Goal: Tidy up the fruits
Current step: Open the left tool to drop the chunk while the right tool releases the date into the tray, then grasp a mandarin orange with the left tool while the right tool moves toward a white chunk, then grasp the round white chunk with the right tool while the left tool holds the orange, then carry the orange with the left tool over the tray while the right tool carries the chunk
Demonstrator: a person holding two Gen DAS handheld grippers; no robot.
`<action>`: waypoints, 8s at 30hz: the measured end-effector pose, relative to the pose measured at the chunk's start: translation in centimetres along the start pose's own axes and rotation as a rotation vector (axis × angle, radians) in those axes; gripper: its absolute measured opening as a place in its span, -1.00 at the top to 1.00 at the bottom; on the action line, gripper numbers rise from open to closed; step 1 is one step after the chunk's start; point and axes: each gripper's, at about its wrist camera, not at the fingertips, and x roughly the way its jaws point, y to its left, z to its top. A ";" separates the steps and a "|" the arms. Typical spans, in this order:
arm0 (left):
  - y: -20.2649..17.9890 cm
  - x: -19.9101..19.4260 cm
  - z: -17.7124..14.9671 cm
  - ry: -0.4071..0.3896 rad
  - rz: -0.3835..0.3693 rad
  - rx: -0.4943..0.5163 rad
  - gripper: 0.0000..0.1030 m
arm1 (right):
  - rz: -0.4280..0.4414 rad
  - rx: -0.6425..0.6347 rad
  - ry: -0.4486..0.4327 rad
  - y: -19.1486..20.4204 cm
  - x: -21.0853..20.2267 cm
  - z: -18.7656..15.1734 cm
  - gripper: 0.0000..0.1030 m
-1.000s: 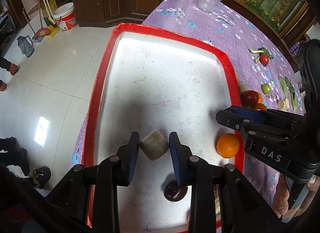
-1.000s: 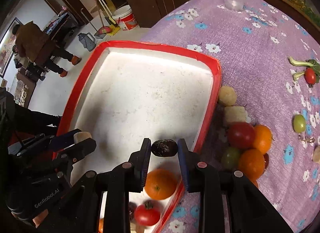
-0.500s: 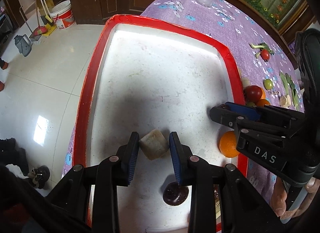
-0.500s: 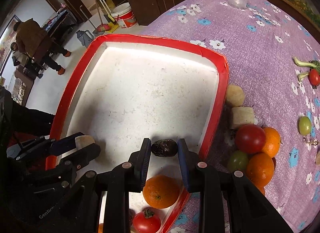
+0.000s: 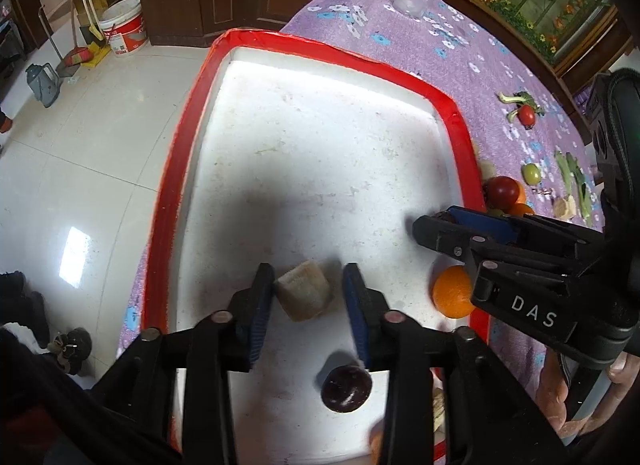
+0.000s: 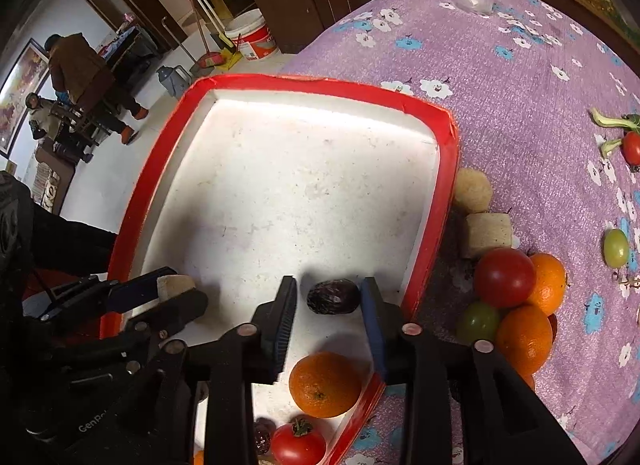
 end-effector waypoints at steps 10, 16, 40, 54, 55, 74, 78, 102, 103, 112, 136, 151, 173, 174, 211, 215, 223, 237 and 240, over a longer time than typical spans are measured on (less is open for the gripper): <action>0.6 -0.8 -0.3 -0.028 0.016 -0.036 0.05 | 0.029 0.027 -0.036 -0.8 -2.2 -0.3 0.24; 0.3 -2.9 -1.3 -0.078 0.030 -0.043 0.05 | 0.039 0.015 -0.090 -0.3 -5.8 -1.8 0.19; -15.6 -6.7 -8.7 -0.162 -0.097 0.155 0.01 | 0.012 0.291 -0.254 -13.6 -17.8 -17.7 -0.16; -19.7 -1.0 -5.2 -0.119 -0.019 0.270 0.02 | -0.005 0.401 -0.270 -20.5 -16.5 -19.6 -0.16; -19.9 -0.6 -4.9 -0.116 -0.007 0.278 0.02 | -0.003 0.402 -0.268 -20.7 -16.2 -19.6 -0.16; -21.9 3.7 -2.4 -0.082 0.094 0.360 0.35 | -0.007 0.415 -0.230 -22.5 -13.5 -17.9 -0.16; -21.5 3.4 -2.6 -0.085 0.060 0.339 0.36 | -0.015 0.421 -0.237 -23.1 -13.7 -17.4 -0.16; -19.3 1.1 -4.9 -0.088 -0.147 0.273 0.37 | -0.135 0.396 -0.215 -26.9 -12.4 -6.5 -0.12; -19.2 1.1 -4.9 -0.087 -0.150 0.273 0.37 | -0.134 0.393 -0.207 -26.7 -12.0 -6.1 -0.07; -18.8 0.7 -5.4 -0.082 -0.177 0.268 0.37 | -0.165 0.372 -0.177 -25.2 -10.7 -5.4 0.40; -19.0 -0.1 -5.7 -0.086 -0.190 0.276 0.37 | -0.234 0.403 -0.168 -25.1 -11.0 -6.2 0.30; -18.3 -0.8 -6.2 -0.093 -0.185 0.253 0.37 | -0.177 0.462 -0.197 -25.2 -10.5 -7.7 0.87; -16.7 -2.2 -8.1 -0.104 -0.187 0.225 0.37 | -0.082 0.474 -0.194 -25.0 -9.1 -7.1 0.27; -16.6 -2.1 -8.0 -0.103 -0.188 0.223 0.37 | -0.094 0.471 -0.195 -25.0 -8.9 -7.0 0.30; -10.0 -8.9 -8.3 -0.202 -0.108 0.088 0.37 | 0.072 0.113 -0.236 -6.2 -13.1 -9.3 0.42; -7.7 -9.3 -7.4 -0.216 -0.096 0.056 0.37 | 0.076 0.099 -0.225 -5.4 -12.6 -8.6 0.42; -3.6 -7.7 -4.0 -0.210 -0.066 0.013 0.36 | 0.081 0.045 -0.194 -3.2 -9.7 -4.6 0.42; -4.3 -0.5 -1.9 -0.087 -0.006 0.103 0.36 | 0.077 0.005 -0.072 -1.6 -0.8 0.7 0.42; -4.4 -0.7 -1.8 -0.083 -0.004 0.110 0.36 | 0.064 0.002 -0.061 -1.5 0.1 0.8 0.42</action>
